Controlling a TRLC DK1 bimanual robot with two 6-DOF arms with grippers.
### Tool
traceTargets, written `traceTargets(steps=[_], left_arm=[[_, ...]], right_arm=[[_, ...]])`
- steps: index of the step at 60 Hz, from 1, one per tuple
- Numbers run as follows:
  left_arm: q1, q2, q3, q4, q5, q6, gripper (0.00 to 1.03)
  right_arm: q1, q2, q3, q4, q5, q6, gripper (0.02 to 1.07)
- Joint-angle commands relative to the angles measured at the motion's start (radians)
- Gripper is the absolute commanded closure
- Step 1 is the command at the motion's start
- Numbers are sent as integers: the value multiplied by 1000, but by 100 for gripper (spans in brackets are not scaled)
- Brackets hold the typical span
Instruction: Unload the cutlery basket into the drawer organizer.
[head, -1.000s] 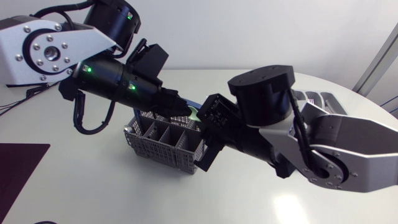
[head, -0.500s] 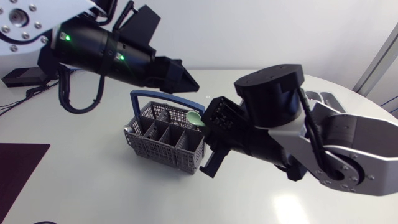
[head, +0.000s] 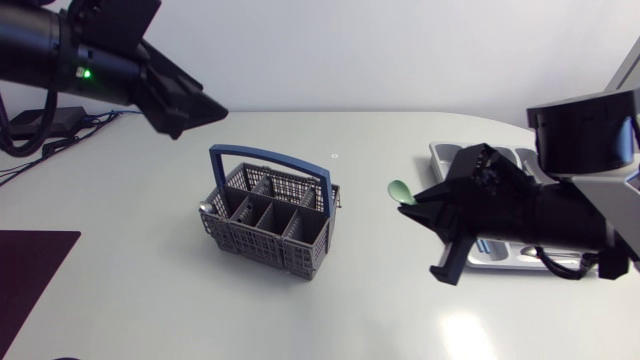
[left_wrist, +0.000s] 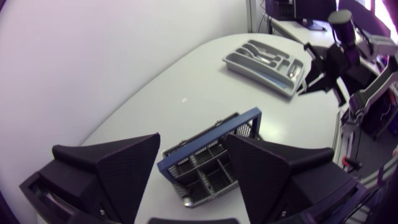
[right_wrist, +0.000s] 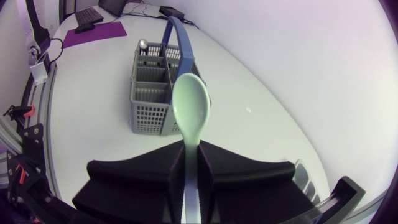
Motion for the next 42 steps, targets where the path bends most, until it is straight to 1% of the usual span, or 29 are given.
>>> traceTargets(steps=[1,7,13,20,27,33,38,42], left_arm=[[35,-34,-85,-9,-7,168,27],[75,-40,-139,4,-8,259,27],[112,-40,-191,17,-7,361,27],[144,-29,-218,21,-4,424,27],[170,-21,-245,27,4,489,27],[190,-11,-258,30,19,521,27],[210,-1,-269,32,36,550,27],[218,2,-283,41,44,581,27]], right_arm=[[-124,-13,-37,-42,-75,-102,99],[-279,3,-53,-62,-170,-198,99],[-449,61,-54,-91,-269,-332,99],[-601,151,-26,-133,-350,-464,99],[-716,259,-2,-162,-379,-617,99],[-793,343,20,-171,-382,-731,99],[-866,435,76,-228,-384,-852,99],[-920,504,116,-234,-382,-938,99]])
